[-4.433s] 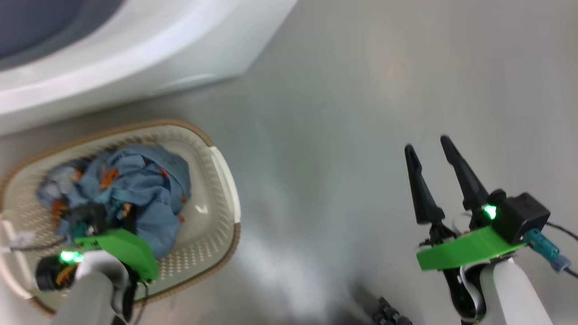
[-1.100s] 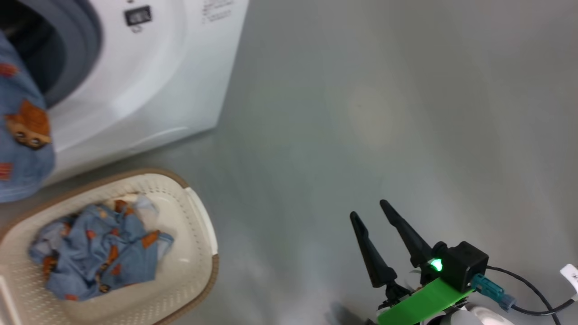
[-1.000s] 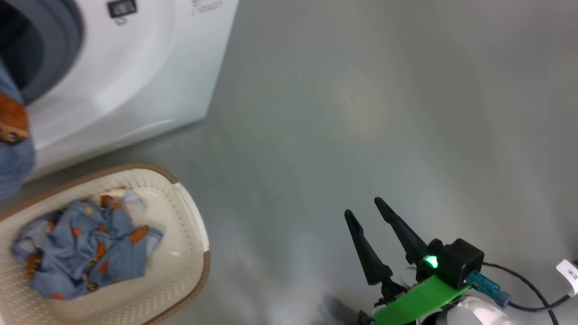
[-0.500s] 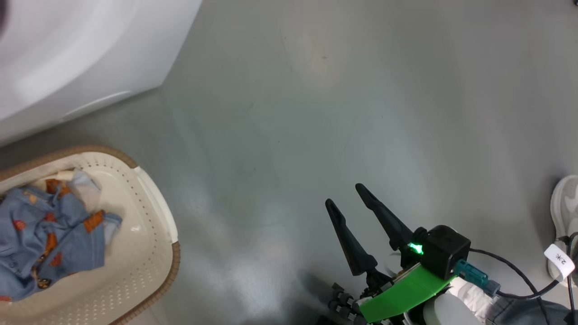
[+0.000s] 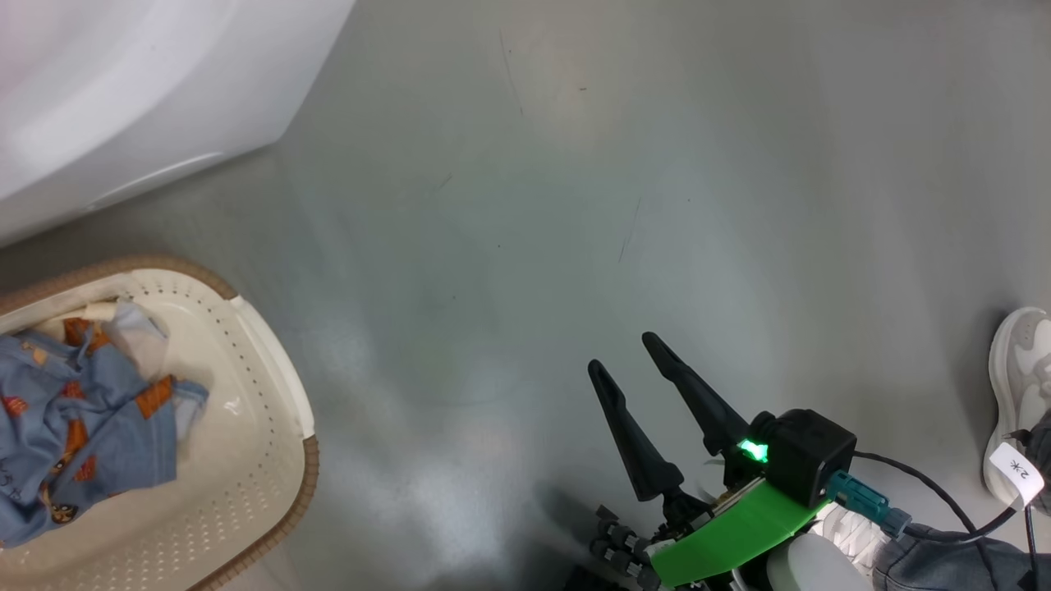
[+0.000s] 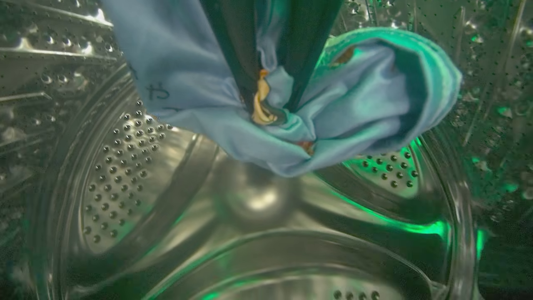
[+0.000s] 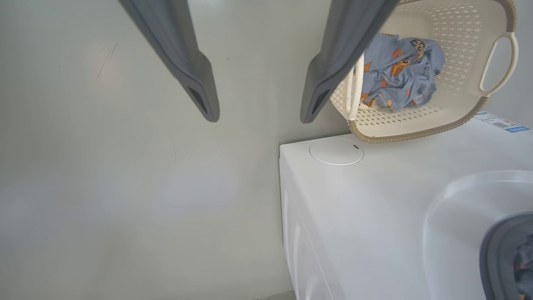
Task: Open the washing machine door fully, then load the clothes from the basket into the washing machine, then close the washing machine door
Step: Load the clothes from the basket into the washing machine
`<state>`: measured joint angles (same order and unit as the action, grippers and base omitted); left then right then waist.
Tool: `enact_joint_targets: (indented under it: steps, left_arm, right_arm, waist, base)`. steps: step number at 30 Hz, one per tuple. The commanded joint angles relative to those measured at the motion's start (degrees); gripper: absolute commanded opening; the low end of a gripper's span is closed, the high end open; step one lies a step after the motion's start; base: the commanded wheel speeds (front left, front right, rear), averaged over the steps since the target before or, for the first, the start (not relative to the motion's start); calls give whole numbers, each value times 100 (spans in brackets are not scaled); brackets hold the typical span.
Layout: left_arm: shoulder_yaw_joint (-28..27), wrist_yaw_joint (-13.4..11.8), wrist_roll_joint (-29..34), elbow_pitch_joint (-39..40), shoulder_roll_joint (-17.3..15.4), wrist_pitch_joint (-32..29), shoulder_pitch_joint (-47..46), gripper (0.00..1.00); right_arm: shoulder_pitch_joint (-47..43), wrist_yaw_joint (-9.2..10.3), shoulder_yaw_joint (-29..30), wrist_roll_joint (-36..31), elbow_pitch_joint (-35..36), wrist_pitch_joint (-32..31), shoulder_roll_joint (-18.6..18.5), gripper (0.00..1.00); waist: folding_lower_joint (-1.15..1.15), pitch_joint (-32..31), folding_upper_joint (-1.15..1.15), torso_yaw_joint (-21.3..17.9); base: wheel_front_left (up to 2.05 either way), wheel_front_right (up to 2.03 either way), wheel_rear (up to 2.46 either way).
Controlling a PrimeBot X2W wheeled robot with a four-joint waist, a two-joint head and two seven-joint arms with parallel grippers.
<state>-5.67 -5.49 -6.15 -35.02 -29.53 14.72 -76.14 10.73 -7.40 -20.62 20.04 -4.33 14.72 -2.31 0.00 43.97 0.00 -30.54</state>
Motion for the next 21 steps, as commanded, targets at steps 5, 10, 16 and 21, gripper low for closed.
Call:
enact_joint_targets:
  steps: [5, 10, 16, 21]
  left_arm:
    - [-93, -52, 124, 142, -245, 28, 71, 0]
    - [24, -4, 161, -725, -230, 28, 39, 32]
    - [156, -72, 177, -1391, -96, 28, -102, 100]
    - [273, -196, 199, -1648, 127, 28, -103, 100]
  right_arm:
    - [-75, -9, -127, 39, 79, 28, -57, 100]
    - [-72, -9, -131, 42, 35, 28, -57, 100]
    - [-76, -9, -115, 6, -26, 28, -57, 100]
    - [-78, -9, -148, -43, -95, 28, -57, 100]
  waist:
    - [0, -39, 0, 1]
    - [0, -115, 0, 37]
    - [0, -283, 0, 196]
    - [0, -482, 0, 366]
  base:
    - [0, 0, 0]
    - [0, 0, 0]
    - [0, 0, 0]
    - [0, 0, 0]
